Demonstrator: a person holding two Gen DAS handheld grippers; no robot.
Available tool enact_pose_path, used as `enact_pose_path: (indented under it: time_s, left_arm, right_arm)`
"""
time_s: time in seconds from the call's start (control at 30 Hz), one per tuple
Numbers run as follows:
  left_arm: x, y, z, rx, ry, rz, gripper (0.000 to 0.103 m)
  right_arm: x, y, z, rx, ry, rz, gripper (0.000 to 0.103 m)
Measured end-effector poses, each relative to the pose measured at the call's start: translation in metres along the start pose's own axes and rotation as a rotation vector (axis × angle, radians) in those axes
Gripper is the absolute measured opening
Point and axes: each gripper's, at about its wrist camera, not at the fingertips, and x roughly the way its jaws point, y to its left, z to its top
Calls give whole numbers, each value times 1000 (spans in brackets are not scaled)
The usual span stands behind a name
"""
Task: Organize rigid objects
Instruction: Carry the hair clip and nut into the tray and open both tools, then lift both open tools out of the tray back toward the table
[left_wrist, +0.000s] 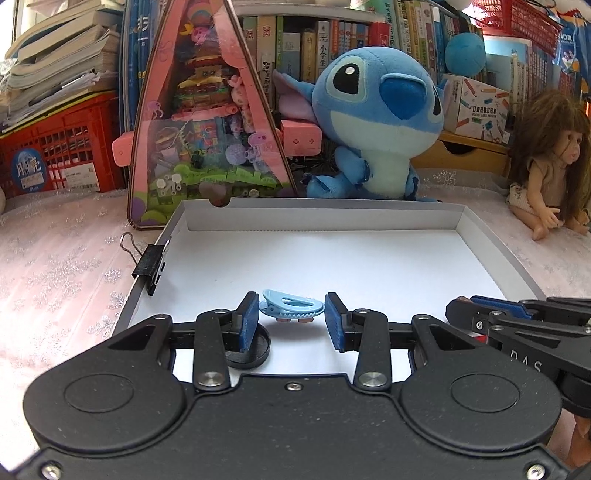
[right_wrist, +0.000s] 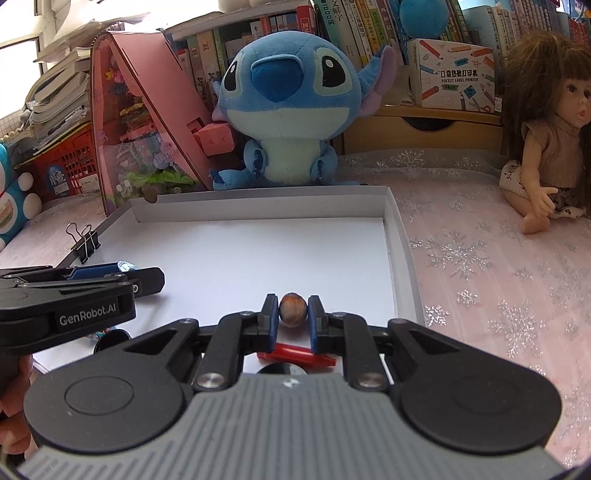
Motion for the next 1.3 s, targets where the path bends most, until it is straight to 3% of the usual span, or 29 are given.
enact_pose_path:
  time_s: [0.27,0.37,0.47,0.53,0.7,1.0,1.3]
  left_arm:
    - [-10,-3,2,15,-16,-10,38]
    - [-21,-4,3,29,-33,-7,45]
    - [-35,-4,2,26,-35,-3,54]
    - [-44,-4,0,29,-41,-6,67]
    - [-69,-4,-6,58,-54,4,76]
    - [-105,-4,-30,66,-37,-25,78]
    - [-139,-6,-58,76,-47,-41,81]
  right_arm:
    - [-8,-1,2,-3,-14,14,29]
    - [-17,-3,4,7,-29,25,45]
    - [-30,-5,3,1,-50,38,53]
    - [-41,-4,2,-21,-69,40,58]
    - [-62,-4,-5,-47,-83,41,68]
    - [-98,0,-25,-80,-105,60,83]
    - [-128,6,-50,-127,-107,80,88]
